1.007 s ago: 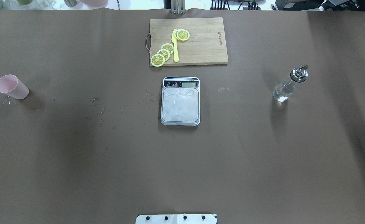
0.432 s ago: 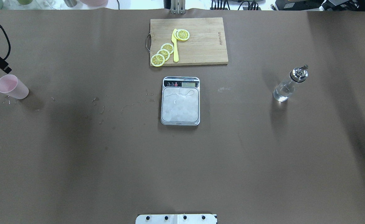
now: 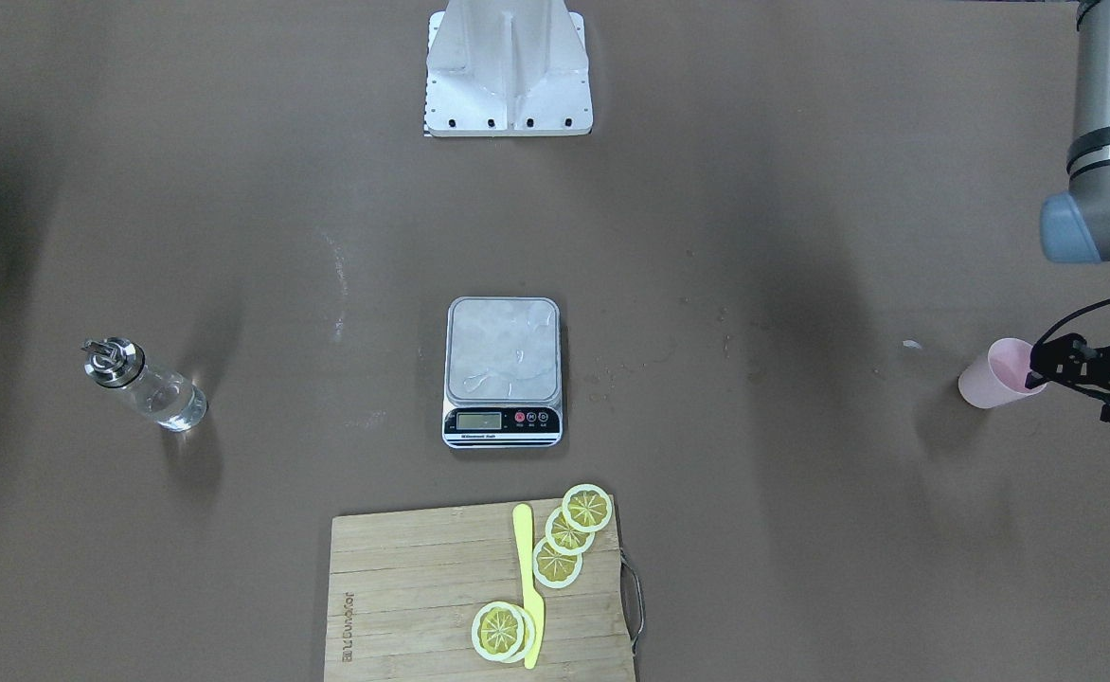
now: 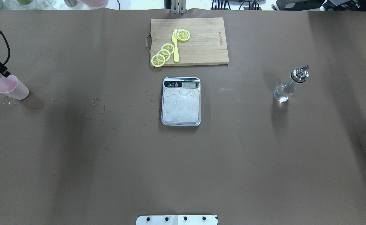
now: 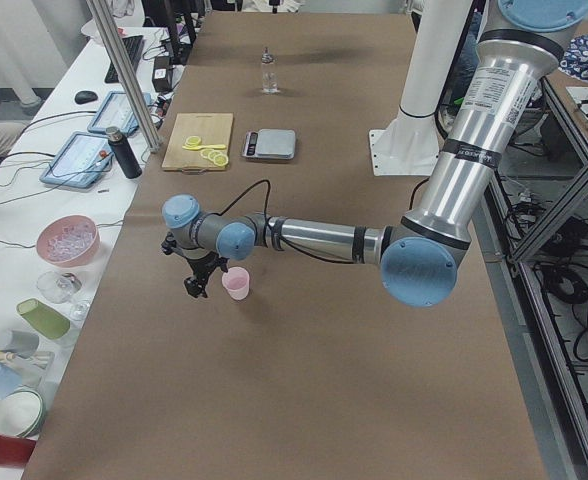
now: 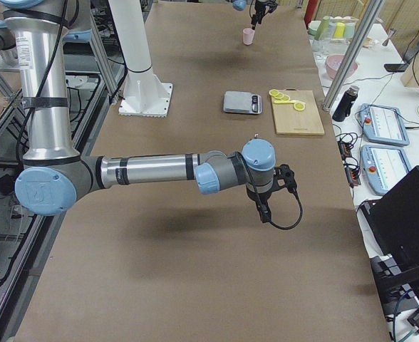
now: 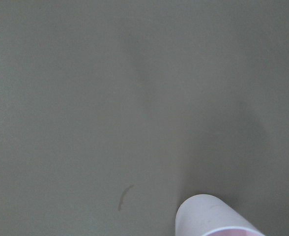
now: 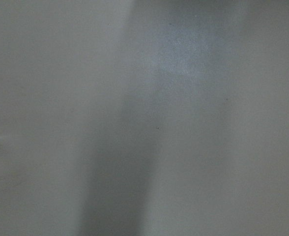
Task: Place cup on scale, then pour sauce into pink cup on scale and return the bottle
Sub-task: 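Lower the left gripper onto the pink paper cup and close it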
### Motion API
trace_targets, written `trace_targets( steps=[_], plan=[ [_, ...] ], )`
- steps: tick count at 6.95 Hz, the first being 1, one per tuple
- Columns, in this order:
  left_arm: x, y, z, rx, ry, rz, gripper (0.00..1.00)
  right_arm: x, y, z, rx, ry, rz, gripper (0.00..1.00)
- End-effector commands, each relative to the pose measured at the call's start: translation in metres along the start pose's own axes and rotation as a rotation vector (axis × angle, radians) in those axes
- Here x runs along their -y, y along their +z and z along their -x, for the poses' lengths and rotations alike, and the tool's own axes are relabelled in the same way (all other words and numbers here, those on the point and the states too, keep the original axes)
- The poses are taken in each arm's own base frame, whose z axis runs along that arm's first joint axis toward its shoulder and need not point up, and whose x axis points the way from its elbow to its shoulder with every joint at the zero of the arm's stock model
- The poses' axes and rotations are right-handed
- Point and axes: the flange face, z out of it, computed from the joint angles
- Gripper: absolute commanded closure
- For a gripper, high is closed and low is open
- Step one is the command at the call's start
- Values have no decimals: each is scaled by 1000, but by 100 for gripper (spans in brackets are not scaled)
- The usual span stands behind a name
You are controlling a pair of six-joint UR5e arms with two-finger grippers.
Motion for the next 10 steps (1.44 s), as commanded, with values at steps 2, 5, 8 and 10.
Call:
trace_targets(
  steps=[2, 5, 8, 10],
  plan=[
    [-17, 11, 6, -2, 6, -1, 3, 3, 0, 1, -9, -4, -1, 0],
    [-17, 11, 5, -3, -2, -2, 12, 4, 0, 1, -9, -4, -1, 0],
    [-25, 15, 6, -9, -4, 6, 26, 11, 1, 0, -22, -8, -3, 0],
    [-25, 16, 5, -10, -8, 8, 26, 15, 1, 0, -24, -9, -4, 0]
  ],
)
